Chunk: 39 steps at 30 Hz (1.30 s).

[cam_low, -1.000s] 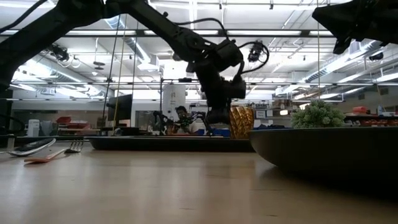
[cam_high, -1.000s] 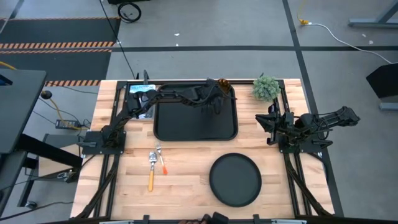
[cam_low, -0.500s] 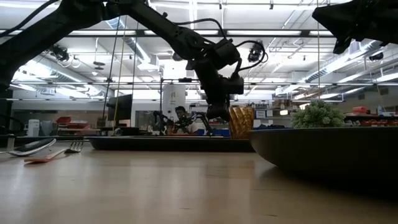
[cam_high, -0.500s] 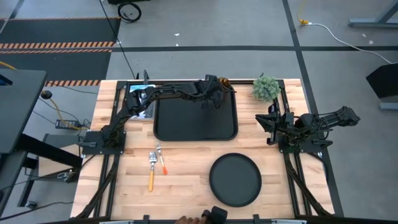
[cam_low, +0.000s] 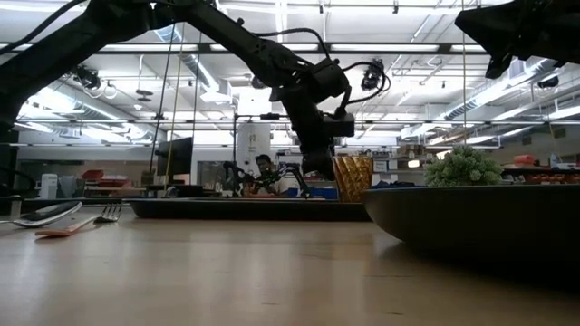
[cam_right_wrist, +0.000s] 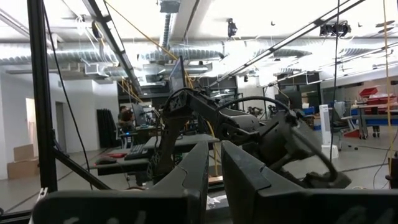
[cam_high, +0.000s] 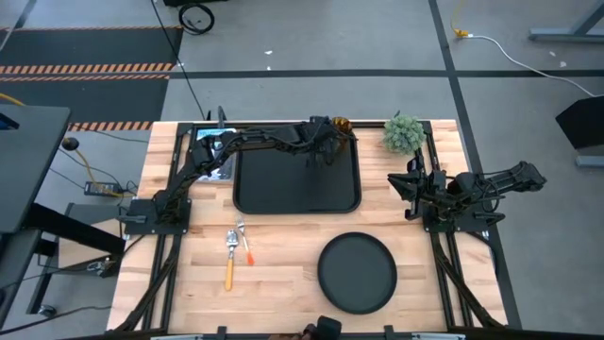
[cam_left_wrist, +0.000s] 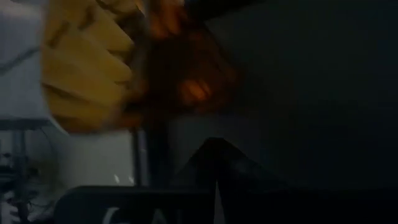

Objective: Pick and place plate/cup/fork/spoon on tray
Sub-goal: Put the red cup on the top right of the black serving tray, then put the black plate on the black serving tray to the bottom of the red cup

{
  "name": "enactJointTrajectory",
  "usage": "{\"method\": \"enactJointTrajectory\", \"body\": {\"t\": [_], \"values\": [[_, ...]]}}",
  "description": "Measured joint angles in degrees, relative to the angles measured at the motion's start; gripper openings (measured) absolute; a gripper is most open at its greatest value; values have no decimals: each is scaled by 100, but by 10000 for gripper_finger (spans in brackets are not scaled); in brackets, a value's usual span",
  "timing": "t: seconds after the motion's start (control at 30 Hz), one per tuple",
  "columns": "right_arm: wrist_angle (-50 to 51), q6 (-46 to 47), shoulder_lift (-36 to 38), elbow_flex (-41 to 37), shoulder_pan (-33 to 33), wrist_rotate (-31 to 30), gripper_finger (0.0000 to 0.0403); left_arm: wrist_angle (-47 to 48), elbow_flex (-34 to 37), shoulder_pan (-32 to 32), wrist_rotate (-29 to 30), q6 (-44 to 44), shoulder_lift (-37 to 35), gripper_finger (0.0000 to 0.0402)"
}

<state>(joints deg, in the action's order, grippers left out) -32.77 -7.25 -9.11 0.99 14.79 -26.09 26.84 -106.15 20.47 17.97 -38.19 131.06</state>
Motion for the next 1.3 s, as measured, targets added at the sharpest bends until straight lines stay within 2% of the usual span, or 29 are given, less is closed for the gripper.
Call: {"method": "enactJointTrajectory", "body": {"t": [0.13, 0.3, 0.4, 0.57, 0.63, 0.83, 1.07, 1.17, 1.3], "values": [[43, 0, 0, 0, 0, -1, 50, 762, 2, -225, 49, 254, -172, 11], [68, 19, 0, 0, 2, -6, 50, 1546, -4, -812, -122, 750, -484, 11], [68, 98, 1, -1, 0, -26, 50, 2035, -3, -1211, -581, 1406, -719, 11], [45, 131, -1, 1, 1, -24, 50, 2724, -3, -1763, -1805, 3200, -871, 12], [21, 131, 1, 1, 1, -18, 50, 2758, 0, -1989, -1963, 3742, -874, 19], [-14, 258, -8, 1, 0, 20, 50, 2592, 2, -2468, -2100, 5037, -778, 83], [-13, 260, -51, 1, 2, 20, 50, 2332, 0, -2560, -2626, 6125, -539, 175], [4, 258, -71, 1, 2, 22, 50, 2242, 4, -2556, -2756, 6579, -330, 194], [4, 258, -131, 1, 0, 14, 50, 2090, 9, -2553, -3018, 6791, -172, 196]]}}
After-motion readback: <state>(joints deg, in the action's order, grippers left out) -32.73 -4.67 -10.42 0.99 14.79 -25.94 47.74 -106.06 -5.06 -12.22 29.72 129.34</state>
